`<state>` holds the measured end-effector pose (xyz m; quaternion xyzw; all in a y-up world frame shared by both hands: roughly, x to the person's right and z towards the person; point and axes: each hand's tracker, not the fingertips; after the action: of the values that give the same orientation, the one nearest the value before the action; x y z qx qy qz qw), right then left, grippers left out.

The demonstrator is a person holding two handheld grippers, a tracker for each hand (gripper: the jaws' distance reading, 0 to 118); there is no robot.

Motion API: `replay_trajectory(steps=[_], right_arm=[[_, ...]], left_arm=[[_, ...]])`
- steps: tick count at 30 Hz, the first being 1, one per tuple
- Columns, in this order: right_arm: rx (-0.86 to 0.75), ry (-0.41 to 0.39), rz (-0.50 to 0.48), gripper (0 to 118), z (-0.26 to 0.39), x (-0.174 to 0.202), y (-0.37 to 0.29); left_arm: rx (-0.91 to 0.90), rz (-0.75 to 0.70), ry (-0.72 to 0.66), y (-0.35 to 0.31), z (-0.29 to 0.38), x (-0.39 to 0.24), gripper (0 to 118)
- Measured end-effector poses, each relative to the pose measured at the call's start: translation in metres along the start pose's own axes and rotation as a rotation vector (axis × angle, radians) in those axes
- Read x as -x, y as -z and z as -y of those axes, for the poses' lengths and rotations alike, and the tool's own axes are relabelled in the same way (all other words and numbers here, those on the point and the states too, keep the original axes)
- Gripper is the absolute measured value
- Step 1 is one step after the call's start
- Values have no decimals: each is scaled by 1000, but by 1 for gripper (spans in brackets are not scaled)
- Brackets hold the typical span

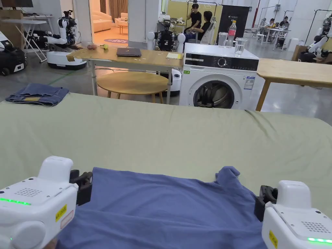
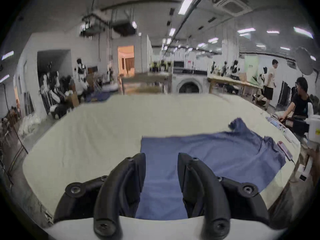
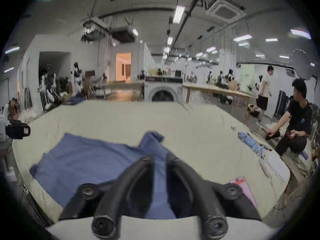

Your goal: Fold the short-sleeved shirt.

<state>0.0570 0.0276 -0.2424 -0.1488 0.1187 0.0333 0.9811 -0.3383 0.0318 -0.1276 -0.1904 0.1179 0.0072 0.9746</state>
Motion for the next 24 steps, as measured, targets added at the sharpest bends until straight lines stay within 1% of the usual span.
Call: replay_trajectory(steps=[1, 2, 3, 6, 10, 12, 14, 16, 20, 22, 23, 24], right_arm=[[-4, 2, -11, 1, -1, 5, 1], [-15, 8, -28, 0, -2, 10, 2], [-8, 9, -34, 0, -3, 15, 4], [5, 16, -60, 0, -3, 23, 12], [39, 18, -82, 0, 2, 25, 24], [56, 18, -86, 0, 4, 23, 30], [78, 17, -87, 0, 5, 20, 36], [95, 18, -91, 0, 6, 16, 41], [134, 10, -79, 0, 10, 8, 52], [157, 15, -70, 0, 13, 4, 55], [166, 17, -65, 0, 15, 1, 57], [176, 17, -61, 0, 17, -2, 58]], left_arm=[[-5, -5, 10, 0, -1, -4, 17], [-20, -34, 27, 0, -1, -8, 2], [-31, -63, 33, 0, -3, -10, 0], [18, -7, -5, 10, -4, -6, 0], [144, -2, -20, 41, -4, 11, 0], [199, 6, -71, 62, -7, 26, 0], [274, 43, -141, 90, -12, 48, 0], [329, 55, -178, 116, -21, 64, 0], [446, 67, -176, 178, -38, 87, 0], [522, 79, -197, 208, -44, 96, 0], [553, 97, -224, 222, -45, 99, 1], [573, 111, -252, 235, -46, 103, 15]])
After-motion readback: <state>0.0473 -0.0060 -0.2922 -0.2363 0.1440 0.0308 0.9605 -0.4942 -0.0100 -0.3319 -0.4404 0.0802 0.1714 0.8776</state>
